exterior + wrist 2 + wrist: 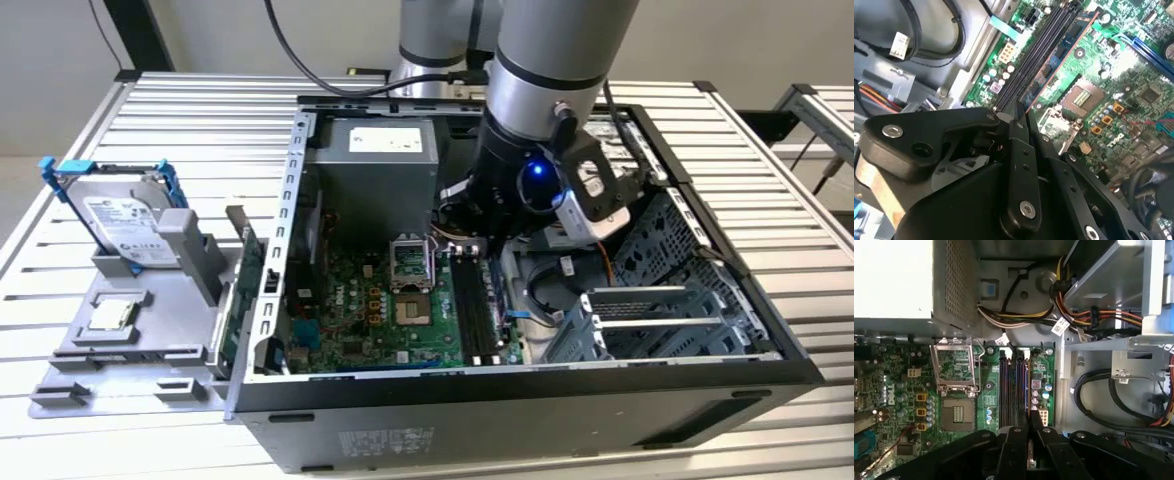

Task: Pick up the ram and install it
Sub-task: 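Insert the ram into the slot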

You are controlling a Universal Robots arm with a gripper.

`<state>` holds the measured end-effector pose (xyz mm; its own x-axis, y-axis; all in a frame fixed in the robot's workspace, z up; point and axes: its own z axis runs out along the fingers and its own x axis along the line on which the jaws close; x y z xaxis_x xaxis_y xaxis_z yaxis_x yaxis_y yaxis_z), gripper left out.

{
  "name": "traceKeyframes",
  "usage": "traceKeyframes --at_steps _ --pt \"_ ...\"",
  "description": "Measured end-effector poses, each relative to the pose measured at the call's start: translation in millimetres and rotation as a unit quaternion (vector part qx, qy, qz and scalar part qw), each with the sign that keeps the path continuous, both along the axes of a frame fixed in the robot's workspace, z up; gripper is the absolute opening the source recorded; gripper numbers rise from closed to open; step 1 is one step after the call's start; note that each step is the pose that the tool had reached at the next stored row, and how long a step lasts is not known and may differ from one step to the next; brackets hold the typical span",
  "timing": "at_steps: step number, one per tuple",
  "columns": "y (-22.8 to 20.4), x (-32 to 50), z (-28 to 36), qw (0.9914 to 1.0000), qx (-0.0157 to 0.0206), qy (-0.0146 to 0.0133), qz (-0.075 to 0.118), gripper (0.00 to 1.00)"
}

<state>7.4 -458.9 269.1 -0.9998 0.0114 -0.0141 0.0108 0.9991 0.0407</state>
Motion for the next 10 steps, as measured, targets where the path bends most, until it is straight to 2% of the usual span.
traceKeyframes --at_steps 3,10 --pt "-2.5 0.5 -5.5 1.00000 0.0001 0.0000 0.000 0.00" --pt "-2.8 7.4 -18.1 1.00000 0.0000 0.0000 0.000 0.00"
